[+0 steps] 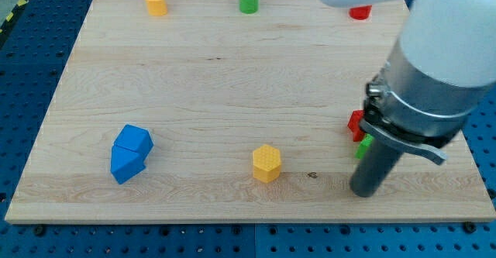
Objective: Separate the green star and red star
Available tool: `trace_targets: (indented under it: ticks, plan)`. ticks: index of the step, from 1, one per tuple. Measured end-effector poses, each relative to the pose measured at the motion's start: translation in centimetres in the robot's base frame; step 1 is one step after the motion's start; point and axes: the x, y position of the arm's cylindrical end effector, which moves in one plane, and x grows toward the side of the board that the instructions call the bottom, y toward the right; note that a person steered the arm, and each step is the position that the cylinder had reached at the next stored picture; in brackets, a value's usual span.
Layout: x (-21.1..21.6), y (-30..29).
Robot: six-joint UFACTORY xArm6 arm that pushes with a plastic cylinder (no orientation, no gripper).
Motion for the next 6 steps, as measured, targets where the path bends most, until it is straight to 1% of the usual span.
trace_targets:
  ticks: [1,3,6]
  plan:
    - [-1.8,-1.4]
    - [-5.9,-1.2]
    - [-6.0,-0.4]
